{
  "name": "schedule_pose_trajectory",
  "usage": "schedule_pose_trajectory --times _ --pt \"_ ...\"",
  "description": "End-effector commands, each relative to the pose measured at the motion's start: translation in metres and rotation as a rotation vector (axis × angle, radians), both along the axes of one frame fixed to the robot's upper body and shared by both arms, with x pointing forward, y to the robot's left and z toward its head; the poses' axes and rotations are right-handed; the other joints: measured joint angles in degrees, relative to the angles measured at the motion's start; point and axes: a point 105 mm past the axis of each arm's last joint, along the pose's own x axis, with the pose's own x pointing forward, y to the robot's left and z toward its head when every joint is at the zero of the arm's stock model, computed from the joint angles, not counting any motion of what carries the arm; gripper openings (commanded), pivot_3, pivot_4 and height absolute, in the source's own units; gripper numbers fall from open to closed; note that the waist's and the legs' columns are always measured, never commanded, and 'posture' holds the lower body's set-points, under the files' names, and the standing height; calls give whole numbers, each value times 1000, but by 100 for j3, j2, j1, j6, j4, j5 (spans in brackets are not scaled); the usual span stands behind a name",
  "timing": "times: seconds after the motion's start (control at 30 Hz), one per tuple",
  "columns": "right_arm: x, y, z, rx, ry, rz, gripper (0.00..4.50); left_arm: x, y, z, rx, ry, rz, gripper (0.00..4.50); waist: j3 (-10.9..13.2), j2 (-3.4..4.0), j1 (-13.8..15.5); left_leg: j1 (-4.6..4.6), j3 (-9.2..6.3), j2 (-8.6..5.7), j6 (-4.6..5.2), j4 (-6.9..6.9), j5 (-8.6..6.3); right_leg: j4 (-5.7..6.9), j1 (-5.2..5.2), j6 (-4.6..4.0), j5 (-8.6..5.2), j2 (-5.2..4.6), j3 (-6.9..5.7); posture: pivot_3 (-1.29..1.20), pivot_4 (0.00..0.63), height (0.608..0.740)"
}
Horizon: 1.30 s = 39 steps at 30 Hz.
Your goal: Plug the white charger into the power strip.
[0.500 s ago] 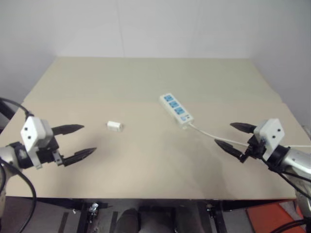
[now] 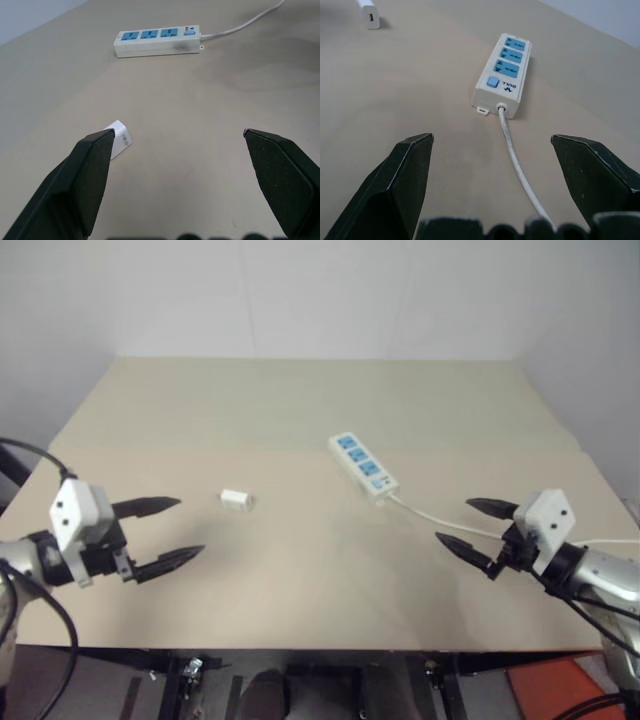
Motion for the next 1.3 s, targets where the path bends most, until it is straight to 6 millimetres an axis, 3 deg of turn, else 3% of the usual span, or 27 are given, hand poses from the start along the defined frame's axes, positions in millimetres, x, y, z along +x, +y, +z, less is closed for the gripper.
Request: schedule_pose_trajectory --times 0.03,0.27,0.47,0.7,0.9,1.3 --pt "7 8 9 10 -55 -1 4451 1 -5 7 9 -30 -27 4500 0 0 -11 1 0 0 0 0 0 0 0 0 0 0 1 0 150 740" --pt "49 32 -1 125 -52 -31 4451 14 -16 9 -5 -41 -75 4500 0 -2 -26 3 3 5 0 -1 0 2 -5 -7 6 11 8 0 150 740" --pt "98 69 -7 198 -45 -83 4451 20 -22 10 -14 -40 -104 4500 2 1 -74 -4 7 9 0 -5 0 6 -22 -12 10 18 16 0 150 740" --pt "139 83 -20 246 -15 -197 4451 22 -23 10 -13 -43 -114 4500 3 3 -92 -6 7 7 0 -22 0 4 -31 -12 10 16 17 0 150 740" --pt "149 89 -33 235 14 -206 4451 20 -22 11 -12 -43 -110 4500 3 3 -130 -13 7 7 0 -31 0 4 -44 -13 10 16 20 0 150 740" --pt "148 97 -66 211 102 -202 4451 20 -21 10 -11 -45 -105 4500 0 0 -180 0 6 9 0 -32 0 15 -44 -13 10 18 37 0 150 740"
